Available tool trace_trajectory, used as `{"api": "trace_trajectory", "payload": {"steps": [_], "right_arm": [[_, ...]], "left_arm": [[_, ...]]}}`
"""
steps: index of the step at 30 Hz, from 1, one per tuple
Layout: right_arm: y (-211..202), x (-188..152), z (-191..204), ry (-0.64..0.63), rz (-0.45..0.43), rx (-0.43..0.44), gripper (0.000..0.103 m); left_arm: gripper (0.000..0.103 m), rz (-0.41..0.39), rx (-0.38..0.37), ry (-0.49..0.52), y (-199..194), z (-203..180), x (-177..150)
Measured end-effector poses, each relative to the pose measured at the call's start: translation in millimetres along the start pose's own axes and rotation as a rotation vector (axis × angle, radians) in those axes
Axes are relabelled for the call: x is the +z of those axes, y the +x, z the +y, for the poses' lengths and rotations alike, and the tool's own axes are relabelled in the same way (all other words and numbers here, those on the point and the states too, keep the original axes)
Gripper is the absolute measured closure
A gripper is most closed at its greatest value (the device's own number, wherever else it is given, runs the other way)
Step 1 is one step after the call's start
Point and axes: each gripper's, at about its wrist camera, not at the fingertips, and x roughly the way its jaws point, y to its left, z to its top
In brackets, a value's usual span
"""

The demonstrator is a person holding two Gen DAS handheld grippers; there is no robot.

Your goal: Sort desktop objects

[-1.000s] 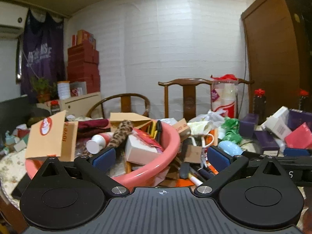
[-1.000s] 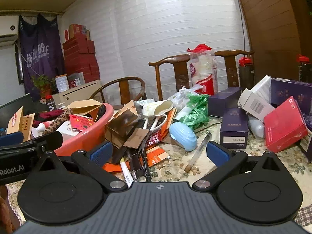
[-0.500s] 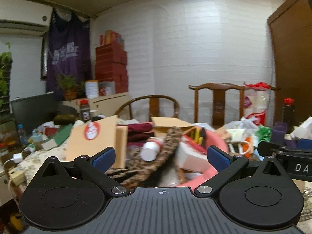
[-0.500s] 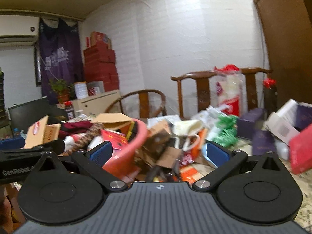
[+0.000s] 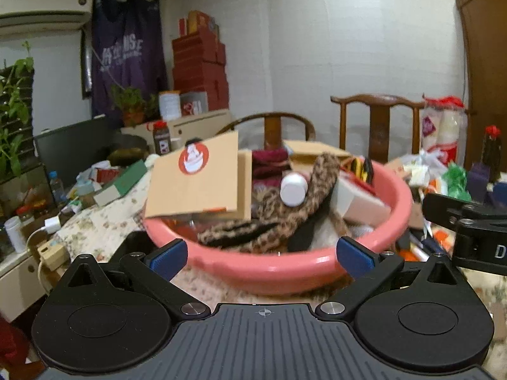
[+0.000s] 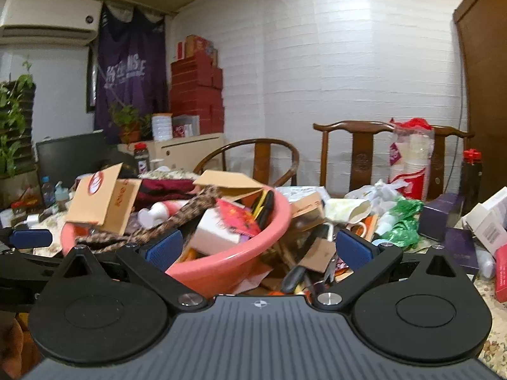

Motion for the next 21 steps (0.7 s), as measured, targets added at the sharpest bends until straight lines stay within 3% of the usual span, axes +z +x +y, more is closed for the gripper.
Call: {"api": "trace_trajectory", "payload": {"steps": [9, 21], "right_arm": [[3.6, -1.6, 22.6, -0.121, 0.076, -0.004, 0.0], [16.8, -4.2, 37.4, -0.149, 0.13, 0.025, 0.0]], "left_arm": [[0.0, 0.072, -0.008, 0.088, 2.1, -8.1, -8.5], [0.0, 0.116, 0.013, 0.04, 11.7, 10.2, -14.2]]}}
